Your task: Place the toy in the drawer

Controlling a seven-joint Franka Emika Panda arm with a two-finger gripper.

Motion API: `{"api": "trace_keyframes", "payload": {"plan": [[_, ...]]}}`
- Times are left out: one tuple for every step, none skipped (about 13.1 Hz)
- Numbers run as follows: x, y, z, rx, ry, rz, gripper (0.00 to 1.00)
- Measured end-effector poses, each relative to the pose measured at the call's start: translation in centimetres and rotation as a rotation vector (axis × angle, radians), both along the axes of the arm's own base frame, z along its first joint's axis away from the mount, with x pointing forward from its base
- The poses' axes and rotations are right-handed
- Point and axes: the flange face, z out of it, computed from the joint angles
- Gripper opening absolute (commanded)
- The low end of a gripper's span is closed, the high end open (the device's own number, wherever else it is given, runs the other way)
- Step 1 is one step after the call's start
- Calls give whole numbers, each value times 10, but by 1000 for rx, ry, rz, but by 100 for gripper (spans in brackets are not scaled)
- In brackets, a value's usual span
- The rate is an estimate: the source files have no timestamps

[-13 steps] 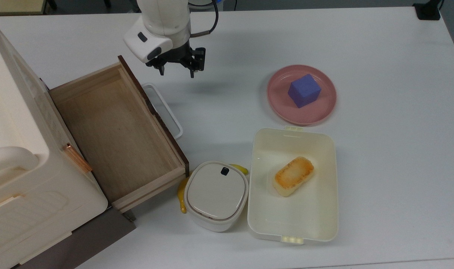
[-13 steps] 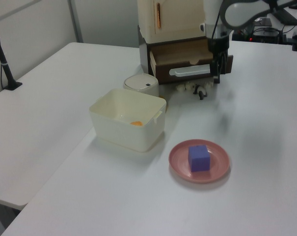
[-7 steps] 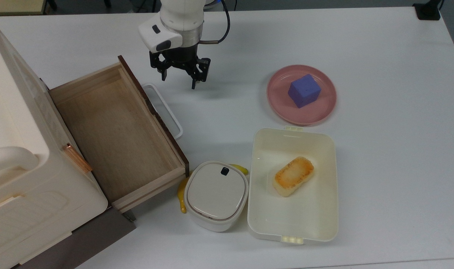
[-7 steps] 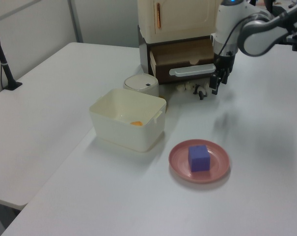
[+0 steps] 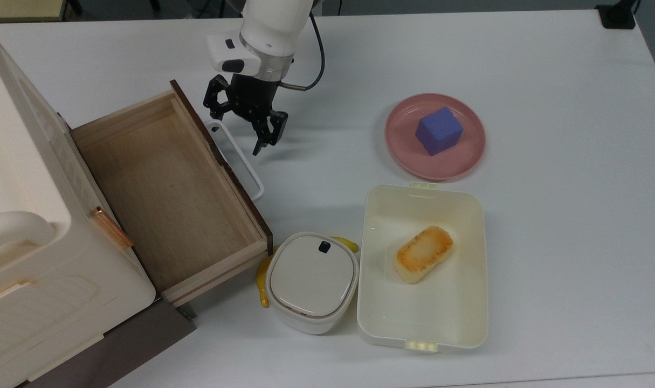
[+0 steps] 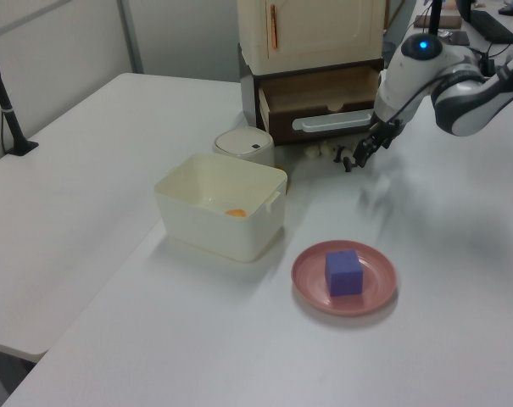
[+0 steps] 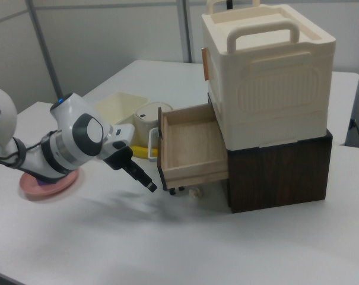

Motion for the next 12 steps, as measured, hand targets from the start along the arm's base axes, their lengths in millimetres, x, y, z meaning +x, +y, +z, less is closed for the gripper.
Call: {"api": "trace_keyframes", "payload": {"plan": [[0, -1, -6, -11, -22, -18, 92], [-1, -3, -18, -32, -46, -47, 92], [-2, -4, -32, -45, -66, -75, 92], [-2, -5, -40, -45, -81, -103, 92], [-1, -7, -49, -36, -101, -144, 92], [2, -9, -52, -13, -121, -170, 92], [6, -9, -50, 7, -144, -189, 92], [10, -10, -47, 16, -160, -205, 92], [13, -12, -44, 18, -174, -216, 92], [16, -14, -41, 15, -188, -220, 92], [20, -16, -39, 9, -200, -221, 92], [23, -17, -41, 1, -210, -217, 92]]}}
